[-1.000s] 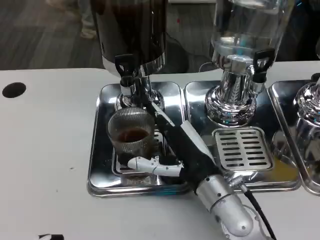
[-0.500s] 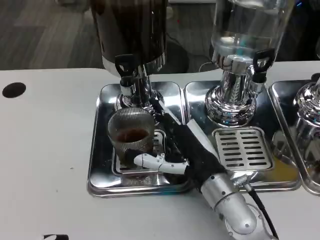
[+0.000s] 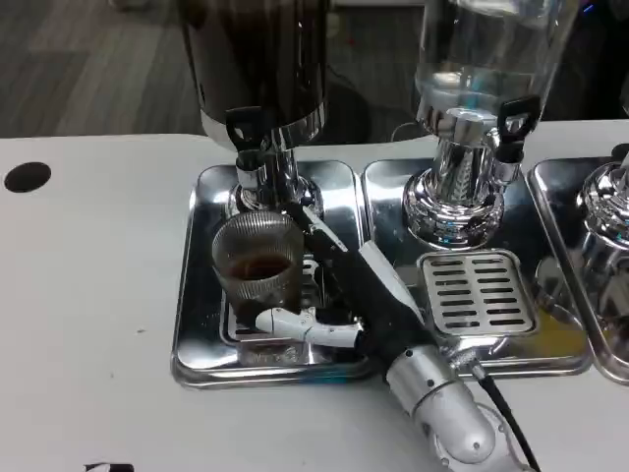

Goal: Grasp the cup under the faucet to collect the drink, then remove the cup.

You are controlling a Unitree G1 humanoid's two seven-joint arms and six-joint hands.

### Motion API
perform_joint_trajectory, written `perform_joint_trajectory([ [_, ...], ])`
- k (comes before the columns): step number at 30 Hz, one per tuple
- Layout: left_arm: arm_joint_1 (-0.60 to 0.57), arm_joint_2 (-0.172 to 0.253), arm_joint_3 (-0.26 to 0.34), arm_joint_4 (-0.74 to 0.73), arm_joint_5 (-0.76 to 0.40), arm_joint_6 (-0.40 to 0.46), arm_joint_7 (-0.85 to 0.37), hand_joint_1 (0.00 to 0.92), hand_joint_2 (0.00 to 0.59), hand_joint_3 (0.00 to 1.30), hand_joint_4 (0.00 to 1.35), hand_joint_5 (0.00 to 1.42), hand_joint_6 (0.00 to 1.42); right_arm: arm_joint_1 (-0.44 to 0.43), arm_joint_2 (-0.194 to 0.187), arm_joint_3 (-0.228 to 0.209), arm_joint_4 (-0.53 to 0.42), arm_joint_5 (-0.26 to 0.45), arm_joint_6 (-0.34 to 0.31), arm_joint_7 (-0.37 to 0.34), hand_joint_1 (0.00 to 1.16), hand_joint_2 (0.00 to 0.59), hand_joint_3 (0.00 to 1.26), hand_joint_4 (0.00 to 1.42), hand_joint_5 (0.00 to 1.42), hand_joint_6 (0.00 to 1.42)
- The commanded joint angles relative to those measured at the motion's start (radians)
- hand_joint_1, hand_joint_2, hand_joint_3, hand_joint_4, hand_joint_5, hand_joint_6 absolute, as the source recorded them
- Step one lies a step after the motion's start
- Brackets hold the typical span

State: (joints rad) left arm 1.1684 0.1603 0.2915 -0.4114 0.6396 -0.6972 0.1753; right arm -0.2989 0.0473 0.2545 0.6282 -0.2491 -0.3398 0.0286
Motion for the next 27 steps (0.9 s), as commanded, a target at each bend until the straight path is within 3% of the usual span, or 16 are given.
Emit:
perform_joint_trajectory([
  [1,-0.004,0.014,0.007,0.011,-0.009,0.007,-0.013,0.0,0.064,0.3,0.22,0.4,0.75,-0.02,0.014,0.002,0.02,-0.004,-0.024,-0.025,0.72,0.089,0.04,0.01,0.03,0.01],
  [14,-0.009,0.02,0.017,0.028,-0.021,0.019,-0.011,0.0,0.064,0.31,0.22,0.4,0.75,-0.041,0.037,0.009,0.078,-0.013,-0.047,-0.067,0.75,0.077,0.07,0.09,0.11,0.07],
  [27,-0.005,0.02,0.014,0.033,-0.016,0.032,-0.012,0.002,0.073,0.32,0.22,0.4,0.75,-0.045,0.05,0.001,0.121,-0.008,-0.08,-0.091,0.79,0.068,0.11,0.17,0.22,0.23],
])
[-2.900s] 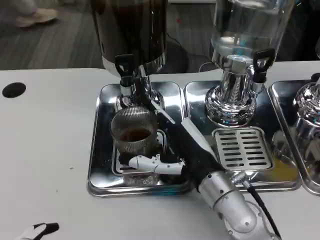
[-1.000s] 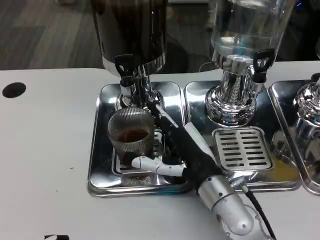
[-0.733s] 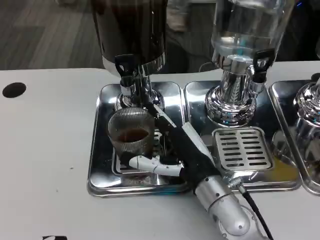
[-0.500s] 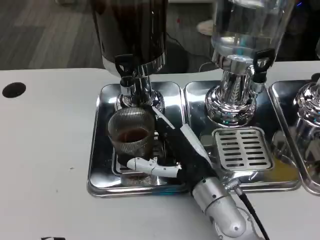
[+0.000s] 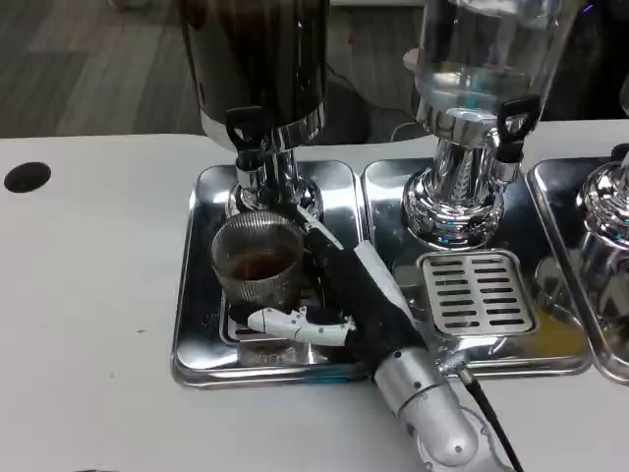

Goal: Grasp the cup under the faucet to collect the drink, then remove the cup.

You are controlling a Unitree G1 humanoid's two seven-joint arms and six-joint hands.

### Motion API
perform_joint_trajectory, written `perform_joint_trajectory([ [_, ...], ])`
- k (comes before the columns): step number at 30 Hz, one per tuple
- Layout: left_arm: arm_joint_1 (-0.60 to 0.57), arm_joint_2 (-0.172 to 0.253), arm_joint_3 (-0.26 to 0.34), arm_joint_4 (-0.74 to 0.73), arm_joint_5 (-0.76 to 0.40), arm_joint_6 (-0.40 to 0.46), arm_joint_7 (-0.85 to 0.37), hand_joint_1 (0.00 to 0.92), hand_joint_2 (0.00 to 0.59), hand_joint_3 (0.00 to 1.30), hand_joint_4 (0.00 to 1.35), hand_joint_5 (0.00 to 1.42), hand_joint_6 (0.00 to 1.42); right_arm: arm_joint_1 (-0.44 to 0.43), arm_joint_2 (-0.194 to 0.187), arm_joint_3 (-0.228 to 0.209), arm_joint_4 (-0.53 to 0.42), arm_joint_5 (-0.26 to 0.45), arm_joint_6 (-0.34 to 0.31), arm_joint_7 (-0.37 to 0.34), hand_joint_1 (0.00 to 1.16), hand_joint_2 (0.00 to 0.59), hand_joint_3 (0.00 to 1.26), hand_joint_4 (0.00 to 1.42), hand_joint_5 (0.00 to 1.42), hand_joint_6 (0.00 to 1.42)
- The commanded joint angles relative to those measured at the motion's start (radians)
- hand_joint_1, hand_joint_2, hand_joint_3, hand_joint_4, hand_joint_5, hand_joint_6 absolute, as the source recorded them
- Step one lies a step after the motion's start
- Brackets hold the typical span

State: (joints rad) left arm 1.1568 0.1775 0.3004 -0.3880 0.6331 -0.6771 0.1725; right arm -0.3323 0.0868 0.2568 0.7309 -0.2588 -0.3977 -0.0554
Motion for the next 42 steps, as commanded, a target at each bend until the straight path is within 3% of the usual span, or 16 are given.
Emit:
perform_joint_trajectory([
  [1,0.007,0.002,0.006,0.009,-0.009,0.012,-0.008,0.002,0.073,0.32,0.22,0.4,0.75,-0.012,0.012,-0.002,0.021,0.003,-0.027,-0.01,0.79,0.068,0.12,0.18,0.23,0.25],
  [42,0.0,0.005,0.005,-0.005,-0.014,0.031,-0.025,0.0,0.093,0.34,0.24,0.38,0.75,0.002,0.029,0.007,0.029,-0.004,-0.038,-0.072,0.85,0.062,0.34,0.37,0.35,0.34],
])
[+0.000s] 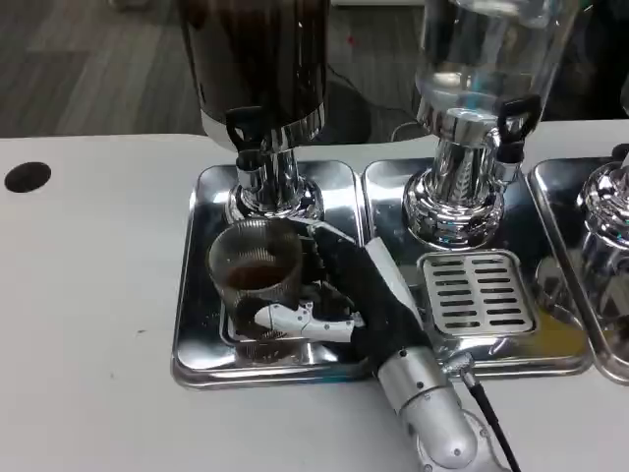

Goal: Grasp the cup under the faucet to collect the drink, then remove the cup.

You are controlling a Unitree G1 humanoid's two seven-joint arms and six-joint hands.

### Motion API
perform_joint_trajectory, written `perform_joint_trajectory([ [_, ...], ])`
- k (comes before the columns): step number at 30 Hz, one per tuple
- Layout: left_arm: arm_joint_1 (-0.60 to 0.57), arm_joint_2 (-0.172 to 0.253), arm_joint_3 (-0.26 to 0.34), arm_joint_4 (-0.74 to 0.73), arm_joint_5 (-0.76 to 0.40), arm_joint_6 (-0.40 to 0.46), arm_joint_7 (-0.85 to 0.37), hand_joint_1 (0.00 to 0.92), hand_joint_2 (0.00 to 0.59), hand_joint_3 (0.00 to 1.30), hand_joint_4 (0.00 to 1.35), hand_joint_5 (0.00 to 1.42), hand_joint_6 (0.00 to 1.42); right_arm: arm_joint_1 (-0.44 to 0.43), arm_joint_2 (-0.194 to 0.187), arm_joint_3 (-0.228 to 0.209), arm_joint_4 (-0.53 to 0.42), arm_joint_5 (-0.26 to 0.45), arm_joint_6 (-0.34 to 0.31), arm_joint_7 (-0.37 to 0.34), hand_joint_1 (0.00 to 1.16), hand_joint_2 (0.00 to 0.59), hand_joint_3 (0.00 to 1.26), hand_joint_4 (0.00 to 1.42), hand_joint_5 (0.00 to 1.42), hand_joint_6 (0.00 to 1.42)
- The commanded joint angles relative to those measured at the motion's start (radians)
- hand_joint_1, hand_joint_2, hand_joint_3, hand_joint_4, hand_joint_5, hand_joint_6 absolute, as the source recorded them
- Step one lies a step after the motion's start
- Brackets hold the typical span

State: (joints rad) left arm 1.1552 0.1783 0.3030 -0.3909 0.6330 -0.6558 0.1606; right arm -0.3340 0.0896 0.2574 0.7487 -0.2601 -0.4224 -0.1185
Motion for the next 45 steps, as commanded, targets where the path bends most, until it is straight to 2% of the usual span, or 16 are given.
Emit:
perform_joint_trajectory([
  [1,0.001,0.004,0.003,-0.001,-0.014,0.01,-0.013,0.0,0.093,0.34,0.24,0.38,0.75,0.003,0.027,0.007,0.012,-0.003,-0.014,-0.01,0.85,0.062,0.34,0.37,0.35,0.34],
  [19,-0.01,0.01,-0.001,0.017,-0.024,0.017,-0.017,0.0,0.095,0.34,0.25,0.39,0.75,0.002,0.046,0.018,0.016,-0.011,-0.01,-0.059,0.83,0.066,0.41,0.43,0.42,0.4],
  [32,-0.031,0.013,-0.018,0.028,-0.017,0.025,-0.022,0.0,0.096,0.34,0.25,0.4,0.75,0.014,0.037,0.008,-0.005,0.014,-0.014,-0.04,0.82,0.074,0.41,0.45,0.43,0.42],
  [45,-0.057,0.017,-0.042,0.017,-0.001,0.053,-0.042,0.0,0.096,0.34,0.25,0.4,0.76,0.047,0.018,-0.012,-0.093,0.048,0.001,0.008,0.82,0.077,0.42,0.45,0.43,0.43],
])
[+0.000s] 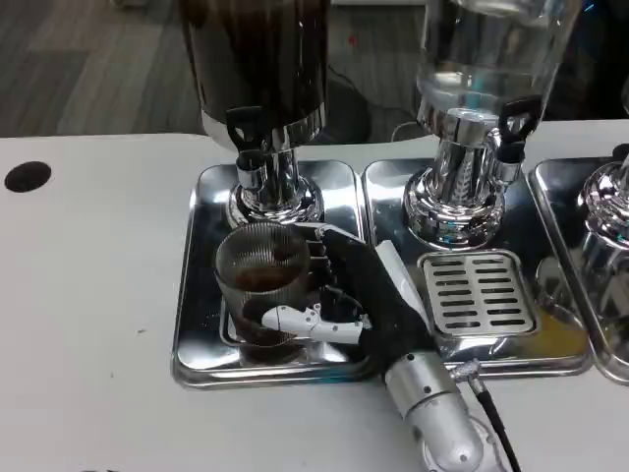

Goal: Grasp the cup under the faucet to collect the drink, then remove the cup.

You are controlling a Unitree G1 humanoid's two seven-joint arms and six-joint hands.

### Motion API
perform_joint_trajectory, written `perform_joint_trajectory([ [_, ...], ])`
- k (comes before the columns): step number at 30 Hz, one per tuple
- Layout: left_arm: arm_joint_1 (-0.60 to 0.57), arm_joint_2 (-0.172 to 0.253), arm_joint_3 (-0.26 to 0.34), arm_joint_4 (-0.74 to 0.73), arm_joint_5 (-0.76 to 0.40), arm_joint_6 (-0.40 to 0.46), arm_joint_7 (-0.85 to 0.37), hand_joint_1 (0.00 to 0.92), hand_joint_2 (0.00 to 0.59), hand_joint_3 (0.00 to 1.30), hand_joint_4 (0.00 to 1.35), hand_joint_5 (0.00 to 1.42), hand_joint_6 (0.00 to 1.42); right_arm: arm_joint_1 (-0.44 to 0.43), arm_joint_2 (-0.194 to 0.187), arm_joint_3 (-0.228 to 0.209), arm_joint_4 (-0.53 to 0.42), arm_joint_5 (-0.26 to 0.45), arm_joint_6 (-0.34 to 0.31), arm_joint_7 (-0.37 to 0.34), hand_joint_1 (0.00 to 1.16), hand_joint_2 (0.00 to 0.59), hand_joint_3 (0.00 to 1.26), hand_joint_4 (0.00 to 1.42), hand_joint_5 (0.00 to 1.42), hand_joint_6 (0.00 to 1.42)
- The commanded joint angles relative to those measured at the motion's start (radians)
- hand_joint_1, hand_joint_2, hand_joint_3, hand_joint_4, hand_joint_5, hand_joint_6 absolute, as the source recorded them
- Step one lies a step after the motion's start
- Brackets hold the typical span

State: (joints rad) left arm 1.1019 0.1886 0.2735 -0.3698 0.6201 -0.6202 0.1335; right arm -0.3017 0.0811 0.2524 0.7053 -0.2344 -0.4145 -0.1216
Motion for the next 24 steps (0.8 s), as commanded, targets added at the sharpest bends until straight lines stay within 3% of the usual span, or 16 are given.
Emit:
perform_joint_trajectory([
  [1,-0.006,0.007,-0.016,-0.006,0.015,0.021,-0.015,0.0,0.096,0.34,0.25,0.4,0.76,0.019,0.024,-0.01,-0.061,0.026,-0.006,0.018,0.81,0.076,0.42,0.45,0.43,0.43],
  [14,-0.034,0.008,-0.062,-0.029,0.04,0.065,-0.025,0.0,0.097,0.34,0.24,0.4,0.76,0.098,-0.022,-0.04,-0.231,0.05,0.021,0.096,0.81,0.073,0.42,0.45,0.44,0.43],
  [24,-0.08,0.018,-0.12,-0.03,0.065,0.112,-0.033,0.0,0.097,0.34,0.24,0.4,0.76,0.224,-0.1,-0.056,-0.429,0.052,0.036,0.169,0.81,0.073,0.43,0.45,0.45,0.43],
])
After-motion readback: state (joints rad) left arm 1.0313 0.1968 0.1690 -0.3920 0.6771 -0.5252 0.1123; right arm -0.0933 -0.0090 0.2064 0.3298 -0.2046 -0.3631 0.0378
